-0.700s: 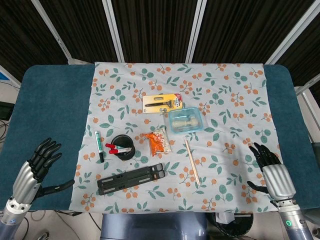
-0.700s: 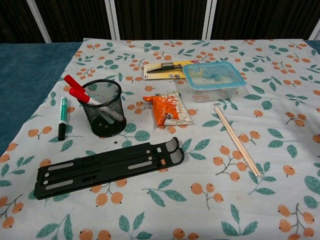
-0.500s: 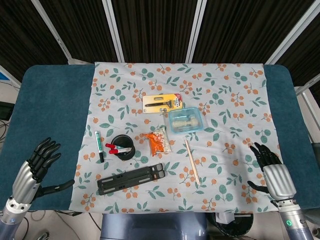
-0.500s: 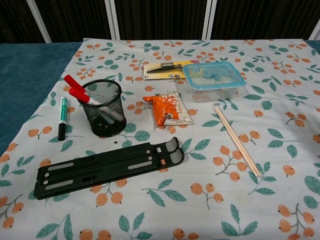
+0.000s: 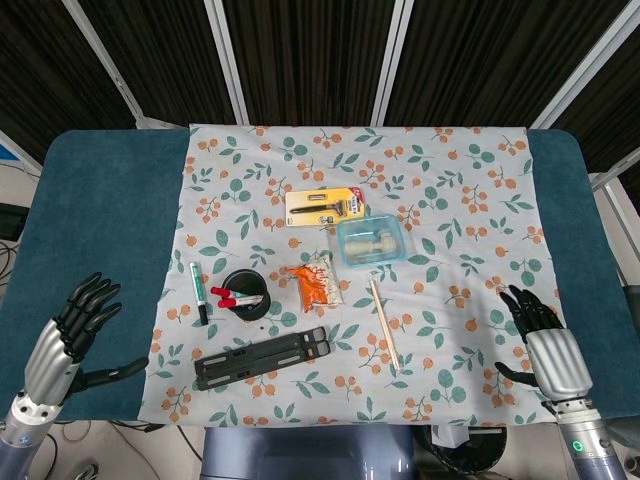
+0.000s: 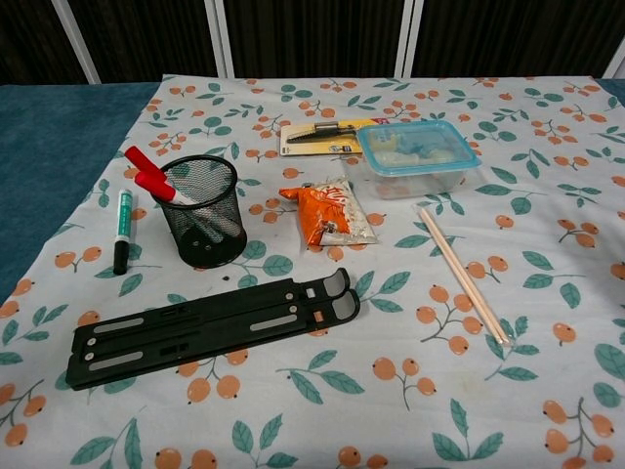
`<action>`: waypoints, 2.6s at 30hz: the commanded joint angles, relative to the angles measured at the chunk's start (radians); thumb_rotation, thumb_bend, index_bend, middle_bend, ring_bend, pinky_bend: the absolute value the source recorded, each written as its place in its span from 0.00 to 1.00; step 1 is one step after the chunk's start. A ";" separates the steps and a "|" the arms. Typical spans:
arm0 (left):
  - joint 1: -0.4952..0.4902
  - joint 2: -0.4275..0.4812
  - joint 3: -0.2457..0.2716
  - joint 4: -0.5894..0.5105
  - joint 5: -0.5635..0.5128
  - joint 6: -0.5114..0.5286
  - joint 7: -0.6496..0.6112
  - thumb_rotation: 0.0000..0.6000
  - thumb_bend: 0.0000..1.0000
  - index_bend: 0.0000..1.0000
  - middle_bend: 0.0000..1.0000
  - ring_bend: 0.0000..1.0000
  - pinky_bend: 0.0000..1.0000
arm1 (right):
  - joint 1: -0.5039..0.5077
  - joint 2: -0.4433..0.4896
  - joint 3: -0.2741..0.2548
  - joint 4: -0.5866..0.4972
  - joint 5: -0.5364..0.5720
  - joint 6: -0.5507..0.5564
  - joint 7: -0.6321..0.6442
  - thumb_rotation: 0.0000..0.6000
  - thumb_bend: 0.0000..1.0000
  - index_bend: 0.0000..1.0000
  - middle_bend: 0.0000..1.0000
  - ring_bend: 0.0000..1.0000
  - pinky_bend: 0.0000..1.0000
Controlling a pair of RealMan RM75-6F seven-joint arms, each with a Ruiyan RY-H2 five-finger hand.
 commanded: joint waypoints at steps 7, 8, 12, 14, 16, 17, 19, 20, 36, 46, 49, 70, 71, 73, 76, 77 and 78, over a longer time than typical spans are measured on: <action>-0.002 0.004 0.005 -0.008 -0.004 -0.009 0.018 1.00 0.08 0.00 0.00 0.00 0.00 | 0.000 0.003 -0.001 -0.001 -0.002 0.001 0.005 1.00 0.13 0.00 0.00 0.00 0.18; 0.000 0.002 0.008 -0.003 -0.004 -0.009 0.020 1.00 0.08 0.00 0.00 0.00 0.00 | 0.000 0.003 -0.001 -0.001 -0.001 0.001 0.006 1.00 0.13 0.00 0.00 0.00 0.18; 0.002 -0.006 0.012 0.012 -0.007 -0.008 0.020 1.00 0.08 0.00 0.00 0.00 0.00 | 0.000 0.003 0.000 -0.002 0.001 -0.001 0.007 1.00 0.13 0.00 0.00 0.00 0.18; 0.001 -0.007 0.011 0.017 -0.011 -0.010 0.021 1.00 0.08 0.00 0.00 0.00 0.00 | 0.000 0.003 -0.001 -0.002 -0.001 -0.001 0.006 1.00 0.13 0.00 0.00 0.00 0.18; 0.000 -0.007 0.010 0.020 -0.020 -0.017 0.022 1.00 0.08 0.00 0.00 0.00 0.00 | 0.000 0.004 -0.001 -0.003 0.000 0.000 0.006 1.00 0.13 0.00 0.00 0.00 0.18; -0.001 -0.006 0.008 0.022 -0.024 -0.021 0.023 1.00 0.08 0.00 0.00 0.00 0.00 | -0.001 0.004 0.000 -0.003 0.000 0.000 0.006 1.00 0.13 0.00 0.00 0.00 0.18; -0.007 -0.002 0.003 0.029 -0.041 -0.045 0.031 1.00 0.08 0.00 0.00 0.00 0.00 | -0.001 0.005 0.000 -0.005 0.002 0.000 0.007 1.00 0.13 0.00 0.00 0.00 0.18; -0.010 0.000 0.000 0.033 -0.048 -0.057 0.036 1.00 0.08 0.00 0.00 0.00 0.00 | -0.001 0.005 0.001 -0.005 0.002 0.000 0.008 1.00 0.13 0.00 0.00 0.00 0.18; -0.125 0.097 -0.041 0.019 -0.274 -0.538 0.269 1.00 0.13 0.00 0.00 0.00 0.00 | 0.000 0.004 0.002 -0.006 0.009 -0.006 0.002 1.00 0.13 0.00 0.00 0.00 0.18; -0.219 0.113 -0.033 -0.026 -0.336 -0.794 0.422 1.00 0.20 0.25 0.22 0.02 0.00 | 0.001 0.005 0.007 -0.010 0.019 -0.011 0.001 1.00 0.13 0.00 0.00 0.00 0.18; -0.240 0.109 -0.030 -0.033 -0.350 -0.846 0.462 1.00 0.21 0.27 0.23 0.02 0.00 | 0.002 0.005 0.007 -0.010 0.021 -0.012 0.002 1.00 0.13 0.00 0.00 0.00 0.18; -0.331 0.020 -0.022 -0.038 -0.402 -1.016 0.651 1.00 0.27 0.33 0.29 0.02 0.00 | 0.004 0.011 0.009 -0.020 0.030 -0.020 0.015 1.00 0.13 0.00 0.00 0.00 0.18; -0.333 0.014 -0.022 -0.036 -0.405 -1.020 0.657 1.00 0.27 0.34 0.30 0.02 0.00 | 0.004 0.011 0.010 -0.020 0.031 -0.021 0.016 1.00 0.13 0.00 0.00 0.00 0.18; -0.336 0.006 -0.021 -0.036 -0.410 -1.026 0.667 1.00 0.27 0.36 0.31 0.02 0.00 | 0.004 0.012 0.010 -0.022 0.033 -0.022 0.019 1.00 0.13 0.00 0.00 0.00 0.18; -0.342 -0.005 -0.020 -0.033 -0.417 -1.038 0.686 1.00 0.27 0.37 0.32 0.02 0.00 | 0.004 0.014 0.010 -0.024 0.034 -0.024 0.022 1.00 0.13 0.00 0.00 0.00 0.18; -0.345 -0.008 -0.019 -0.031 -0.418 -1.042 0.694 1.00 0.27 0.37 0.32 0.02 0.00 | 0.005 0.015 0.010 -0.025 0.035 -0.025 0.023 1.00 0.13 0.00 0.00 0.00 0.18; -0.347 -0.011 -0.019 -0.030 -0.419 -1.044 0.701 1.00 0.27 0.38 0.32 0.02 0.00 | 0.005 0.015 0.010 -0.025 0.035 -0.026 0.024 1.00 0.13 0.00 0.00 0.00 0.18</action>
